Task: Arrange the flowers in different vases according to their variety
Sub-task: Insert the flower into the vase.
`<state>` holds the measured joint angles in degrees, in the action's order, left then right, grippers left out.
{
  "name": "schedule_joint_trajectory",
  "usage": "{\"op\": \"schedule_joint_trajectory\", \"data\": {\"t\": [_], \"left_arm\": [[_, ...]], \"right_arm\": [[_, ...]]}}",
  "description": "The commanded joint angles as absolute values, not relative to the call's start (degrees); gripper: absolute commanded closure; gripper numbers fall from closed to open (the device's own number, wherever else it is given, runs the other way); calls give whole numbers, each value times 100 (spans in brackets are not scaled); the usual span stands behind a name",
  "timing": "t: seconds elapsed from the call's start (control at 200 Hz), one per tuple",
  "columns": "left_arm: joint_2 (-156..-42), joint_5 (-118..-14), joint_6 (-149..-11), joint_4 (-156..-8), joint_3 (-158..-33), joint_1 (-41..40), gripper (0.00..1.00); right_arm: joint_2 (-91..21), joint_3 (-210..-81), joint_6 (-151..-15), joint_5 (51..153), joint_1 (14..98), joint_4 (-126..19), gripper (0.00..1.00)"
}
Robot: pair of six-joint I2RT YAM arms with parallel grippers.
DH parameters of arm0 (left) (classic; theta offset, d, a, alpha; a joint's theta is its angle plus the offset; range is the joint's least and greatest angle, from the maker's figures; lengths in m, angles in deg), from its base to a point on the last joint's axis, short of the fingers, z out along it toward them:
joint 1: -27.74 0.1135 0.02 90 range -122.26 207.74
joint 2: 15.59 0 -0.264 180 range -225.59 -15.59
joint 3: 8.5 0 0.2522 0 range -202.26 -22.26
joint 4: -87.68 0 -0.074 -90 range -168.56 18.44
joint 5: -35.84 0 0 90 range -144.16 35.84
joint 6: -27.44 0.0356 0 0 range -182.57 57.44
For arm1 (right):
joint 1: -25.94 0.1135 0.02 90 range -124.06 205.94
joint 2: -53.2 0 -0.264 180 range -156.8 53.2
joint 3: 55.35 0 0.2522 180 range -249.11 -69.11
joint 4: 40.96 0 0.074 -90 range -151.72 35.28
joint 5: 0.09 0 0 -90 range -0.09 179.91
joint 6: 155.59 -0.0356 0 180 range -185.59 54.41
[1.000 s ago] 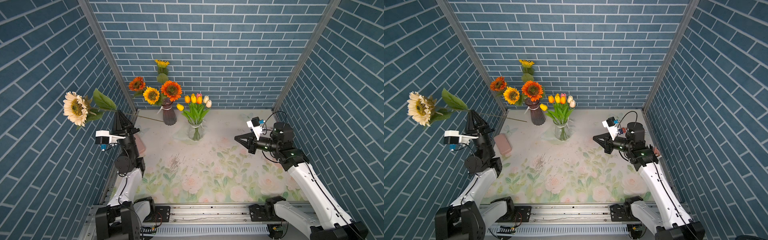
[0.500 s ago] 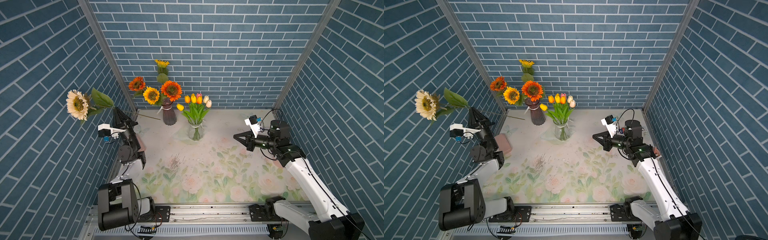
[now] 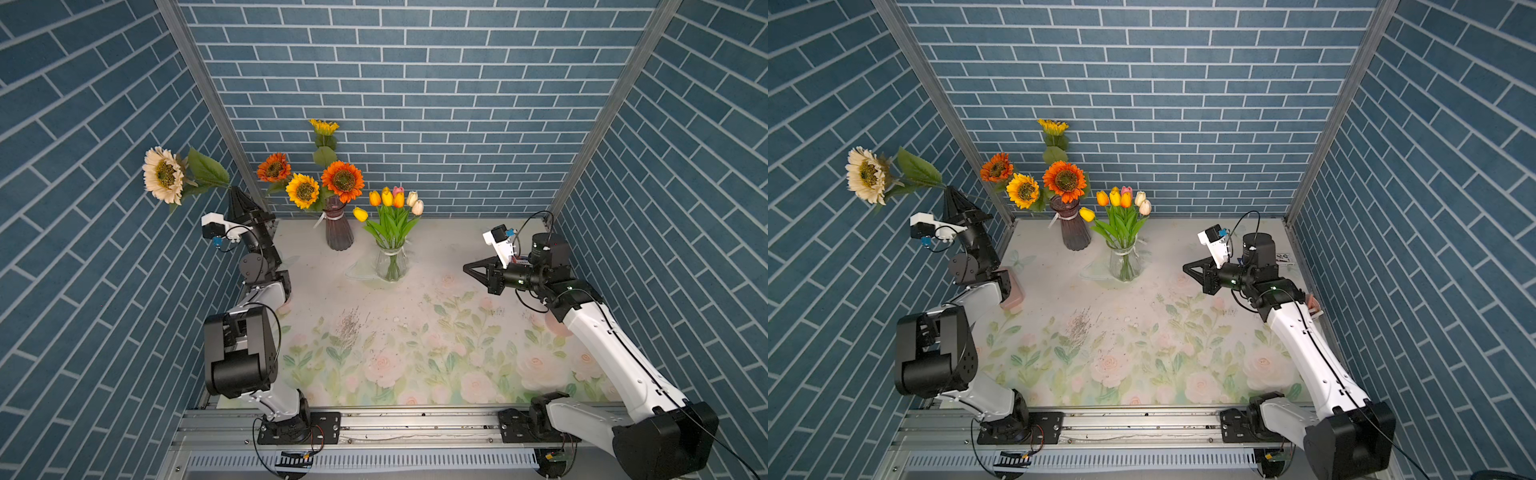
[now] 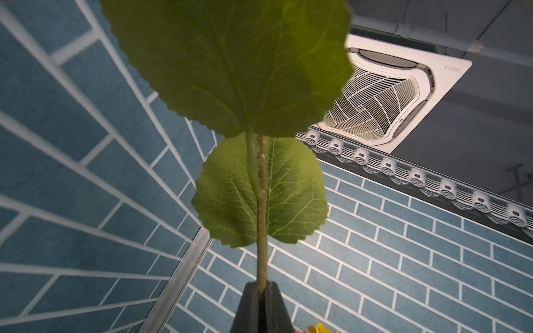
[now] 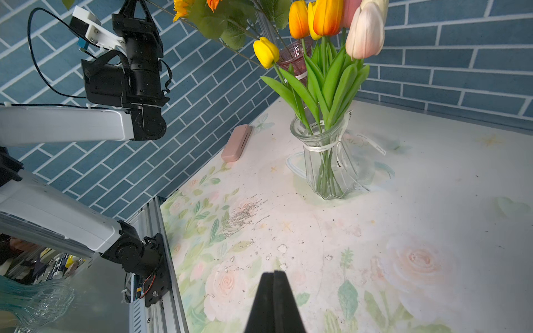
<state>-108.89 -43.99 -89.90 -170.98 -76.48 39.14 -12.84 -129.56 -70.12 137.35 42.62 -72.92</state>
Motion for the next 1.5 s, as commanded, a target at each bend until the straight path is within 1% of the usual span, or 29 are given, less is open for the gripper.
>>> {"op": "schedule_joint_trajectory", "data": {"t": [0.0, 0.18, 0.385, 0.78, 1.495], "left_arm": [[-11133, -4343, -9160, -18561, -8041, 3942, 100], [-11669, -4300, -9396, -18565, -8584, 3928, 100], [-12076, -4204, -9559, -18567, -8894, 3899, 100], [-12306, -4273, -9669, -18561, -8878, 3768, 100], [-13057, -4317, -9677, -18561, -8860, 3078, 100]], "right_arm": [[-1433, -13211, -7051, 13619, 4321, -7353, 97], [-1642, -13366, -7053, 13562, 4351, -7369, 97], [-1840, -13480, -7017, 13527, 4378, -7405, 97], [-1925, -13524, -6998, 13474, 4413, -7445, 97], [-1896, -13485, -6876, 13354, 4413, -7612, 97]]}}
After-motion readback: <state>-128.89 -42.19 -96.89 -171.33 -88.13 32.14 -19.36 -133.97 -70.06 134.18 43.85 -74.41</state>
